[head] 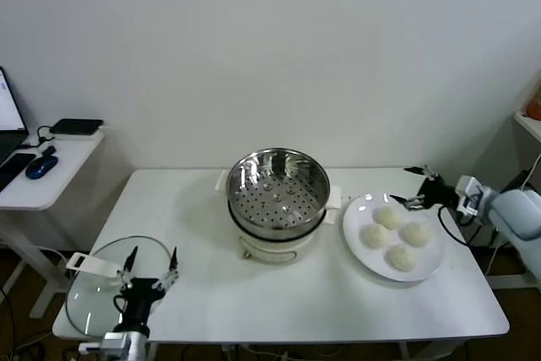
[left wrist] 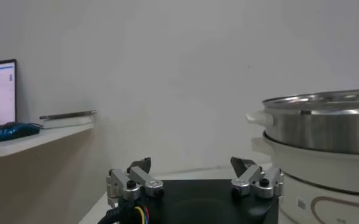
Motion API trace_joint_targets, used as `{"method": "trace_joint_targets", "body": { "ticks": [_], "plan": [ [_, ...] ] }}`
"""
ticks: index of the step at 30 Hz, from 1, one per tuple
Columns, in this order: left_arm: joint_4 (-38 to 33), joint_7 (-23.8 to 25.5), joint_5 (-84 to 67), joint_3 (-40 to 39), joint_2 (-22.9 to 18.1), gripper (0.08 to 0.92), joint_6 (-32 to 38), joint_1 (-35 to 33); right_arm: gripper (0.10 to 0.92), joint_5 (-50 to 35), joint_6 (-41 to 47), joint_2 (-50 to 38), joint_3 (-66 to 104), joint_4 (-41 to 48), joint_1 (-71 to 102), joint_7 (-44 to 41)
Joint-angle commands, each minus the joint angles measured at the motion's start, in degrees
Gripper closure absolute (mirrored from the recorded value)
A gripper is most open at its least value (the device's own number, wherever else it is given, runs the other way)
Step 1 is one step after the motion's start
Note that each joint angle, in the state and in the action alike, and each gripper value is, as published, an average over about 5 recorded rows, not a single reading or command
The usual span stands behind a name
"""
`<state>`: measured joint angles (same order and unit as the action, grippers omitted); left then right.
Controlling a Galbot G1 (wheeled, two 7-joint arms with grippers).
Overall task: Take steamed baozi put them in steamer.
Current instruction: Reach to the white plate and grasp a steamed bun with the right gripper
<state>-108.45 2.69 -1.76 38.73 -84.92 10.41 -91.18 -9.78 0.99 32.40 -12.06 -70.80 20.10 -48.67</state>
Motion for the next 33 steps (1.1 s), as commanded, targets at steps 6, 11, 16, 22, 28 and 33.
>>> {"method": "trace_joint_targets", "body": {
  "ticks": [6, 11, 16, 22, 28, 33],
  "plan": [
    [1.0, 0.1, -0.5, 0.2, 1.3, 0.177, -1.0, 0.7, 0.203, 16.3, -12.0, 12.7, -37.9, 30.1, -37.3, -25.0],
    [0.9, 0.1, -0.5, 0.1, 1.0, 0.177, -1.2, 0.8, 0.203, 19.0, -11.9, 15.7, -38.2, 31.7, -35.7, -24.9],
    [1.1, 0.1, -0.5, 0.1, 1.0, 0.177, -1.5, 0.8, 0.203, 22.2, -11.7, 17.9, -32.4, 32.3, -30.7, -22.1],
    [1.1, 0.1, -0.6, 0.5, 1.2, 0.177, -1.4, 0.4, 0.203, 24.0, -11.5, 19.7, -27.9, 33.3, -26.4, -20.5],
    [1.5, 0.0, -0.7, 0.7, 1.3, 0.177, -1.2, 0.4, 0.203, 24.3, -11.5, 21.3, -25.1, 34.2, -23.5, -18.4],
    [1.5, 0.0, -0.8, 0.9, 1.3, 0.177, -1.3, 0.5, 0.203, 25.0, -11.5, 22.3, -23.0, 35.6, -21.8, -16.6]
  ]
}}
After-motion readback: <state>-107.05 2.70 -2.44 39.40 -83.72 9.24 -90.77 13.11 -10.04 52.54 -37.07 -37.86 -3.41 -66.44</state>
